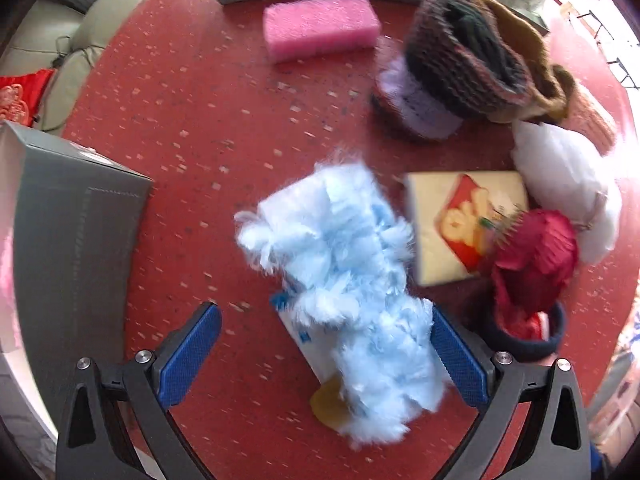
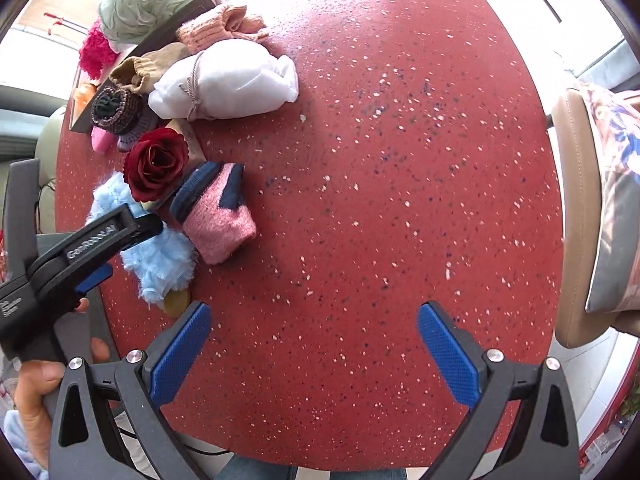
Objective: Organize soft objects
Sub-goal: 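Grasp the blue fluffy duster with the left tool while the right tool grasps the striped sock, then lift the blue duster and striped sock and hold them above the table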
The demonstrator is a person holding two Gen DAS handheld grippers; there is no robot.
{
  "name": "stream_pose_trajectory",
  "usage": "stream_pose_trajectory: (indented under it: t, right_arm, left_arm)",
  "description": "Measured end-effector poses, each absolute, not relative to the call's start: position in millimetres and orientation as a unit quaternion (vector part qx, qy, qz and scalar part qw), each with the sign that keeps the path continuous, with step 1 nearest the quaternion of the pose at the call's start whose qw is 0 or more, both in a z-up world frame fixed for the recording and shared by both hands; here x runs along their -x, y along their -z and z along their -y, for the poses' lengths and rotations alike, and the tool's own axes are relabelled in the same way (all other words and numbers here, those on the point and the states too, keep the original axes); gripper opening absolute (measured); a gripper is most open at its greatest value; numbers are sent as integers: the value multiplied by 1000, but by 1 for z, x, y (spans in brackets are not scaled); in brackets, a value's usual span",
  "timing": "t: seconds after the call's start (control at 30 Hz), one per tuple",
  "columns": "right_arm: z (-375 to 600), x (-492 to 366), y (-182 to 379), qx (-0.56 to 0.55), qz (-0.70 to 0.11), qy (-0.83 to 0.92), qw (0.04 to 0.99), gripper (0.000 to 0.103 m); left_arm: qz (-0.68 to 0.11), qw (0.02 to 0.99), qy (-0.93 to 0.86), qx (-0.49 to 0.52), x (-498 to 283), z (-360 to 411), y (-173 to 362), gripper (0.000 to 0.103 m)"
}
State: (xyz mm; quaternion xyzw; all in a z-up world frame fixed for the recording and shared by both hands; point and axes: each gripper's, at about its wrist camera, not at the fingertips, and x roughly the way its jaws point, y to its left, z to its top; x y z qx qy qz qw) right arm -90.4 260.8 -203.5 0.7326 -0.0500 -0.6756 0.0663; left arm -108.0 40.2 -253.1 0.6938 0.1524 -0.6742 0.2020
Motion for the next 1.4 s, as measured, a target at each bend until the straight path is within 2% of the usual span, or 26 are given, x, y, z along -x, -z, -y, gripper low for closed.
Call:
stream_pose_trajectory:
  t: [0.27,0.5,0.63,0.7,0.73,0.77,0.8,0.83,0.87,1.07,1.1,1.13,1.17,1.2,1.23,1.3,1.4]
  right_arm:
    - [-228,117,221,-731,32,675,100,103]
    - [-184,137,241,-718,-40,681,138,103]
    - [-171,143,253,-716,-64,680,146,103]
    - [-164,145,259,-716,-77,677,154,93]
    - [-161,145,262,-716,-86,676,156,91]
    - [-158,144,263,-714,-92,675,157,83]
    - [-152,146,265,-714,-95,675,158,66]
    - [-150,146,265,-713,-102,676,155,55]
    - [-147,145,264,-709,-110,679,156,34]
    - [-146,137,250,-708,-101,675,183,33]
    - [-149,136,248,-708,-93,676,182,33]
    - [-154,135,246,-709,-84,677,181,33]
    - [-159,133,244,-711,-73,676,180,33]
    - [-165,131,243,-714,-62,674,178,33]
    - [-169,129,243,-717,-54,672,177,33]
    - [-183,122,241,-723,-37,668,175,33]
    - [-202,110,236,-722,-27,669,172,33]
  left_arm:
    - [-166,212,658,-704,102,-13,268,103]
    - [-208,199,655,-699,91,8,278,103]
    - [-205,200,658,-696,78,10,280,103]
    - [-204,201,661,-694,76,7,280,103]
    - [-203,201,661,-694,73,5,280,103]
    - [-203,200,658,-697,72,4,280,103]
    - [-203,196,651,-705,73,2,280,103]
    - [-204,195,644,-712,79,8,279,103]
    - [-202,200,638,-715,81,9,278,103]
    - [-113,205,668,-706,90,-15,257,103]
    - [-107,201,671,-706,90,-19,256,101]
    - [-106,195,672,-706,89,-23,257,86]
    - [-110,187,671,-709,89,-26,258,76]
    - [-120,175,669,-712,89,-28,259,58]
    - [-132,169,675,-706,88,-30,257,46]
    - [-129,151,679,-707,89,-36,256,38]
    - [-99,128,687,-709,85,-49,250,38]
